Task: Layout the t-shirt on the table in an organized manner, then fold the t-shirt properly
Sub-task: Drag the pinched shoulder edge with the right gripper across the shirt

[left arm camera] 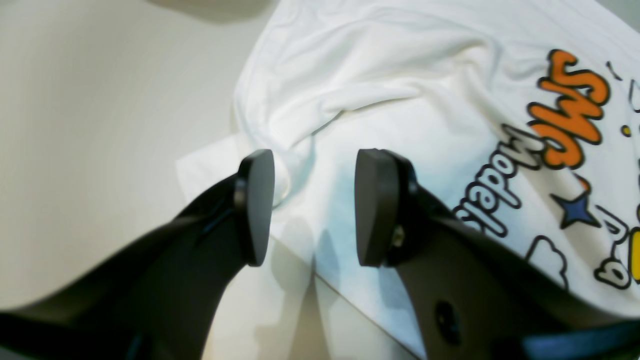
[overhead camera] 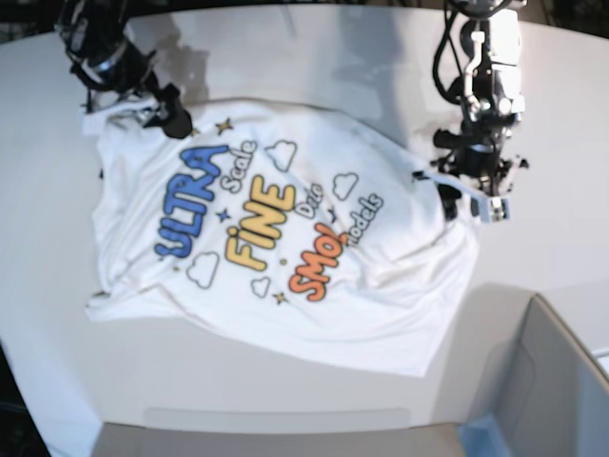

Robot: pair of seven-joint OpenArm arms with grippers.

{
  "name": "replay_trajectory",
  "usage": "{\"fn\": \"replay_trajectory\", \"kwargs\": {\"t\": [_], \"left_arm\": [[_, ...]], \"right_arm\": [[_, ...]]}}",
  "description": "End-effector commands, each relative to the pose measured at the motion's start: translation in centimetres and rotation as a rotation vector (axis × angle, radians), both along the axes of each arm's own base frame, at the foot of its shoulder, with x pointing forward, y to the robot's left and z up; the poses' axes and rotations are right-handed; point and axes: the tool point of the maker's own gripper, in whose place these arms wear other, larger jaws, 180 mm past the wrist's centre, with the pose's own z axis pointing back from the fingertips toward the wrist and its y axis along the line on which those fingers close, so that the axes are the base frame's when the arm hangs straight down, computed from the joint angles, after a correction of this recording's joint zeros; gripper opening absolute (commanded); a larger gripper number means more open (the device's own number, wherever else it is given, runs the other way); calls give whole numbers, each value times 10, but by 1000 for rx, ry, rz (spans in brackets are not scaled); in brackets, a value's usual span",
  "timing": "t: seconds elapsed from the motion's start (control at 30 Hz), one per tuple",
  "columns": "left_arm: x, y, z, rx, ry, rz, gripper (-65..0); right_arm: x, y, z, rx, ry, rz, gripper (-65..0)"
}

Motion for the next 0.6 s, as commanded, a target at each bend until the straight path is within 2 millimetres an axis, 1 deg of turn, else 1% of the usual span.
{"fn": "replay_trajectory", "kwargs": {"t": [0.0, 0.07, 0.13, 0.2, 0.3, 0.33, 0.4, 0.47, 0.57], "left_arm": [[8, 0, 15, 12, -57, -9, -398], [8, -1, 15, 11, -57, -12, -398], [8, -1, 15, 11, -55, -12, -398], [7, -1, 15, 10, -55, -11, -398], [8, -1, 15, 11, -55, -12, -398], [8, -1, 15, 11, -55, -12, -398], [8, -1, 15, 11, -55, -12, -398], [8, -1, 15, 11, -55, -12, -398], [8, -1, 15, 11, -55, -12, -398]], "right_arm": [[2, -6, 11, 11, -38, -18, -260], [0, -16, 12, 22, -41, -52, -260], [-3, -27, 3, 27, -15, -91, -260], [-10, -36, -21, 55, 48, -131, -260], [-12, -37, -46, 90, 112, -135, -260], [-9, -36, -51, 99, 112, -129, -260], [-3, -35, -57, 106, 103, -120, -260], [4, -36, -57, 112, 92, -121, -260], [18, -36, -50, 109, 57, -111, -260]]}}
